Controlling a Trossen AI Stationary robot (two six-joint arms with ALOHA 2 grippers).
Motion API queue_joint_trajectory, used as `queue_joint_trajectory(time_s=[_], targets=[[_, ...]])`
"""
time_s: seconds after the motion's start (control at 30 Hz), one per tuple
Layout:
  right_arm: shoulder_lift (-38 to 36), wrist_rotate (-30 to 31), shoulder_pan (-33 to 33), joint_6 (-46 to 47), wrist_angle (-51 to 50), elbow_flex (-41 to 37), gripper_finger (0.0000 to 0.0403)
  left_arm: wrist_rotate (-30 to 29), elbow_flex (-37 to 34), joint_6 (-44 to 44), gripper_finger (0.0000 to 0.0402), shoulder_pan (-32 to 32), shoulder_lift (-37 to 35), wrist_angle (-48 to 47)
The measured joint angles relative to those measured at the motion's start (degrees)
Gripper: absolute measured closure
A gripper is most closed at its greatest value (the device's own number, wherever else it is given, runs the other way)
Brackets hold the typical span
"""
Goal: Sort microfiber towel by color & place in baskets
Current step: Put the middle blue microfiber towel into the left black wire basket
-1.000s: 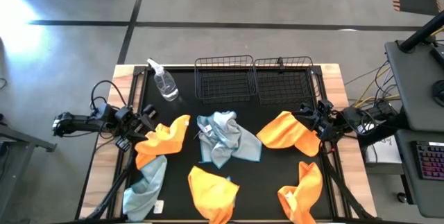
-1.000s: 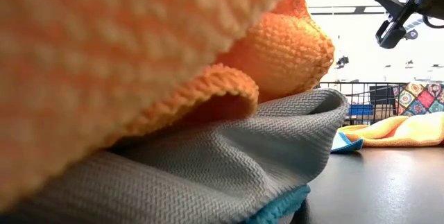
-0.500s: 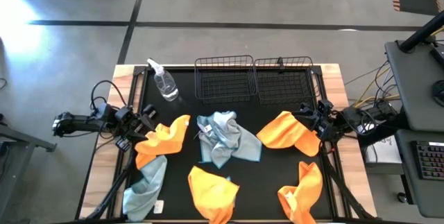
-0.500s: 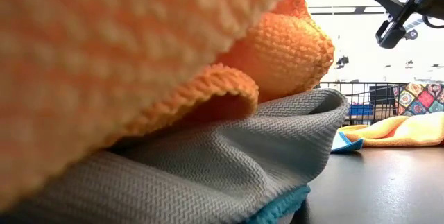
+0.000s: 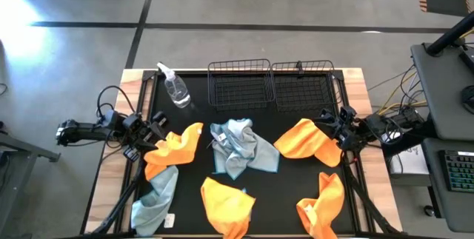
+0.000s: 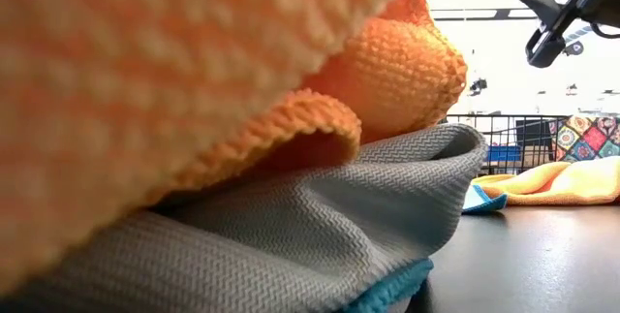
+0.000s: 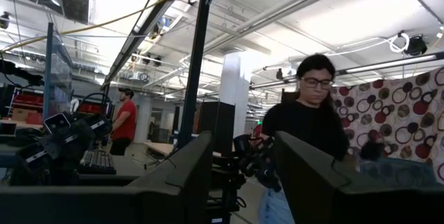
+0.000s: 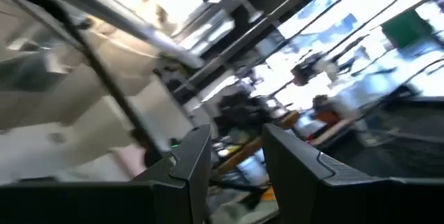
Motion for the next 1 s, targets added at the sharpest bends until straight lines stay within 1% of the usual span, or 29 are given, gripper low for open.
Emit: queue_joint_trajectory(time_s=[0.07, 0.17, 0.23, 0.4, 0.63, 0.73, 0.83, 1.0], targets=[[0.2, 2.8, 0.0, 0.3, -0.4, 0.0, 0.0280, 0.0, 0.0, 0.0, 0.0260, 0.0, 0.0, 0.0], [0.3, 4.1, 0.0, 3.8, -0.2, 0.0, 0.0280, 0.0, 0.0, 0.0, 0.0260, 0.0, 0.0, 0.0], [0.3, 4.3, 0.0, 6.5, -0.3, 0.0, 0.0280, 0.0, 0.0, 0.0, 0.0260, 0.0, 0.0, 0.0], [0.7, 4.6, 0.0, 6.9, -0.3, 0.0, 0.0280, 0.0, 0.0, 0.0, 0.0260, 0.0, 0.0, 0.0], [1.0, 4.5, 0.0, 10.8, -0.2, 0.0, 0.0280, 0.0, 0.0, 0.0, 0.0260, 0.0, 0.0, 0.0], [1.0, 4.5, 0.0, 9.8, -0.2, 0.0, 0.0280, 0.0, 0.0, 0.0, 0.0260, 0.0, 0.0, 0.0], [1.0, 4.6, 0.0, 5.6, -0.3, 0.0, 0.0280, 0.0, 0.0, 0.0, 0.0260, 0.0, 0.0, 0.0], [1.0, 4.6, 0.0, 1.6, -0.3, 0.0, 0.0280, 0.0, 0.0, 0.0, 0.0260, 0.0, 0.0, 0.0]])
